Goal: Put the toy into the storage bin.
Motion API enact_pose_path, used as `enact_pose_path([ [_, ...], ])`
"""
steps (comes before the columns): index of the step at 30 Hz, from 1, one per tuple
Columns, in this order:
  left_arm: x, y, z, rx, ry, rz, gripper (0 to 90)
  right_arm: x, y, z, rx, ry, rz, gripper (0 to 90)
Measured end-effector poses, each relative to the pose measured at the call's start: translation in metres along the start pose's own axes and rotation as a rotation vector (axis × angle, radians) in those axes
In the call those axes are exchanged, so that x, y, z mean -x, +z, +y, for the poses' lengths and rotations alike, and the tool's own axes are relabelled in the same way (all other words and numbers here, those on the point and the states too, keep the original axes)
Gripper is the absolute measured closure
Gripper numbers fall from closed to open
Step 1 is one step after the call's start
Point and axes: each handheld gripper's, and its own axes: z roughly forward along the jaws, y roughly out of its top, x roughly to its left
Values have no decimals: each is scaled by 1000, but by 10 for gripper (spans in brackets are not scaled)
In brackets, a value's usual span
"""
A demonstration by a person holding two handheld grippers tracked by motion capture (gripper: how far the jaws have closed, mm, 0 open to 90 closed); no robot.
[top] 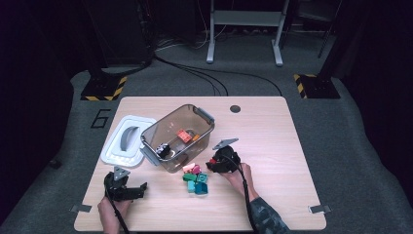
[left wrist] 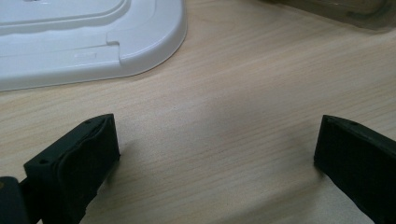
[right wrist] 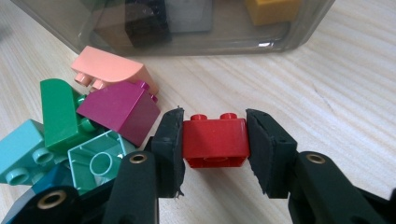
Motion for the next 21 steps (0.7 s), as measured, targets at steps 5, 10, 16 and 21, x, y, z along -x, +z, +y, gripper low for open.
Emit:
enact_pose_path([
  [5,0,0,0,0,0,0,0,-1,3,-2,-19,3,-7,566],
  [10,0,0,0,0,0,0,0,-2,2,-1,-13,-5,-18,587],
  [16,0,0,0,0,0,0,0,2,0,-3,2,3,-4,587],
  [21,0,0,0,0,0,0,0,1,2,-4,-10,-1,-11,564],
])
